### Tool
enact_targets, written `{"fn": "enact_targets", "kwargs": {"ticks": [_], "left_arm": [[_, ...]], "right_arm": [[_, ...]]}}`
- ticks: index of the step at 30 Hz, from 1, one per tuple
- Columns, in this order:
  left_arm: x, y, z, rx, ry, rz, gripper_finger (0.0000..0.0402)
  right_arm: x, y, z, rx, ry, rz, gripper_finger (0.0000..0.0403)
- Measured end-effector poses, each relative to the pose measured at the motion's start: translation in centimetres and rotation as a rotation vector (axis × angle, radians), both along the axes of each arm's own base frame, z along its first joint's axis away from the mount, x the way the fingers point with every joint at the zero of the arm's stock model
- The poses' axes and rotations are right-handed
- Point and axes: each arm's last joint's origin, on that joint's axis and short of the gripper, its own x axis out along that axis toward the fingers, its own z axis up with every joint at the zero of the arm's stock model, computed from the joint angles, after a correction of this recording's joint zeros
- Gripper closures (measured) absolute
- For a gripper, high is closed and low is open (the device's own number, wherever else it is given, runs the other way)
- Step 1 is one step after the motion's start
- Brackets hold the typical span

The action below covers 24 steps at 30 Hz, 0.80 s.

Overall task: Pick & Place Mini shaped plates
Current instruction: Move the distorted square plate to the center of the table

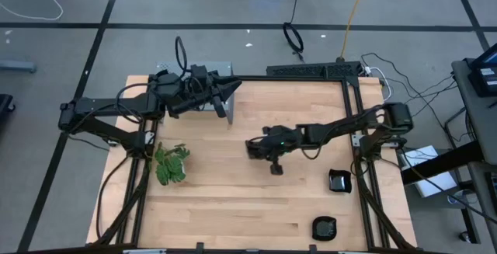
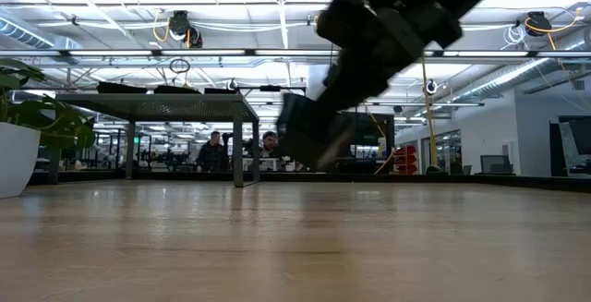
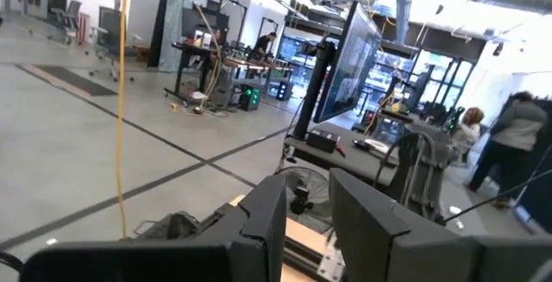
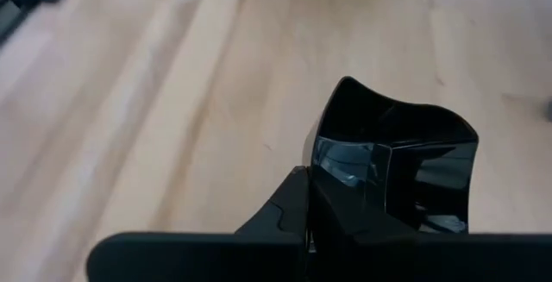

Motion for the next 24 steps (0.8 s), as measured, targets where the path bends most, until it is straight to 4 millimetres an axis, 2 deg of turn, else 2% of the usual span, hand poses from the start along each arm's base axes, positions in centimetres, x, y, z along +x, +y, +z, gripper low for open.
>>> {"fn": "enact_targets", "kwargs": {"ticks": [6, 10, 14, 18, 24], "left_arm": [[0.0, 0.0, 0.0, -0.013, -0.006, -0.003, 0.0309], [0.0, 0.0, 0.0, -0.024, -0.006, -0.005, 0.0309], [0.1, -0.2, -0.1, -0.046, -0.012, -0.033, 0.0309], [0.1, -0.6, -0.1, -0.055, -0.016, -0.085, 0.0309], [0.2, -1.1, -0.1, -0.051, -0.015, -0.128, 0.0309]], "right_arm": [[4.1, 1.2, 0.4, 0.077, -0.028, -0.034, 0.0403], [6.8, 1.7, -0.5, 0.102, -0.028, -0.088, 0.0403], [8.8, 1.5, -2.2, 0.007, -0.015, -0.195, 0.0403], [9.9, 0.9, -3.2, -0.036, -0.016, -0.288, 0.0403], [9.9, 0.8, -3.4, -0.035, 0.001, -0.31, 0.0398]]}}
